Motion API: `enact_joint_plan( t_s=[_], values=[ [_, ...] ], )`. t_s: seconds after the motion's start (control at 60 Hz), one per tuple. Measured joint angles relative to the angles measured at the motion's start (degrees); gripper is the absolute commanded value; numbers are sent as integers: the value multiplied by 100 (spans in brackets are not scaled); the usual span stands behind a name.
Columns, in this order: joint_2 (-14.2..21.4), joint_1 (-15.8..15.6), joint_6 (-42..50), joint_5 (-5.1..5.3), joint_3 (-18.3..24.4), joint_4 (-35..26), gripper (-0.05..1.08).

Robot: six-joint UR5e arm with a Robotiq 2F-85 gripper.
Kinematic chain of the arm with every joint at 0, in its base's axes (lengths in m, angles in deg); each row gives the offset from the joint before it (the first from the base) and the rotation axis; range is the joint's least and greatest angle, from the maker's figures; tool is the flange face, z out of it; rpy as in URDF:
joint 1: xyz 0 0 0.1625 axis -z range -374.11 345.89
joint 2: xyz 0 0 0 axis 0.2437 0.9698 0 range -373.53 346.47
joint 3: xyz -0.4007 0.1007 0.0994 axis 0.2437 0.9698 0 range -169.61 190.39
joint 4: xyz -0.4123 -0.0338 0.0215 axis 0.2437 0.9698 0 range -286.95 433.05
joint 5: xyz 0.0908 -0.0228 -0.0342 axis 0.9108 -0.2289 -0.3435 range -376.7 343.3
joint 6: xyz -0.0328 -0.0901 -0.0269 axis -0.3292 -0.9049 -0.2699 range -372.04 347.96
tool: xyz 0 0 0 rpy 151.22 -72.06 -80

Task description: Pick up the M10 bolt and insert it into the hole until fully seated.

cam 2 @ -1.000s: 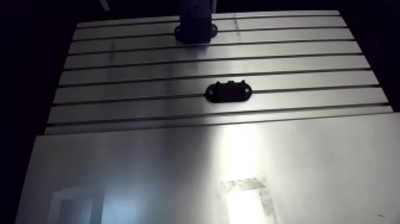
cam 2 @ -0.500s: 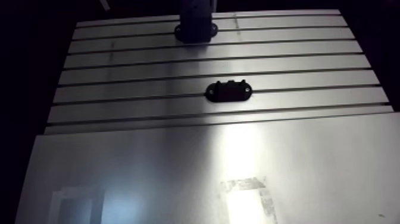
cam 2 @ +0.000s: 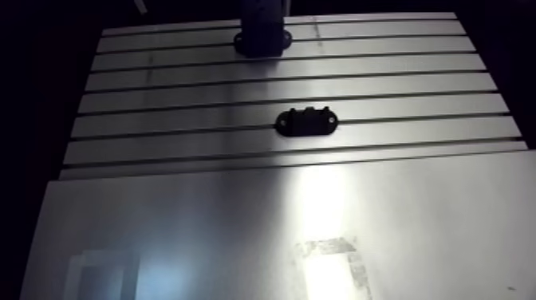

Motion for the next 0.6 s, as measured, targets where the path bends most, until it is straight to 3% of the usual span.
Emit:
enact_joint_plan(
  t_s=[0.6],
  values=[
    [-44,0,-2,-70,13,6,108]
  ],
)
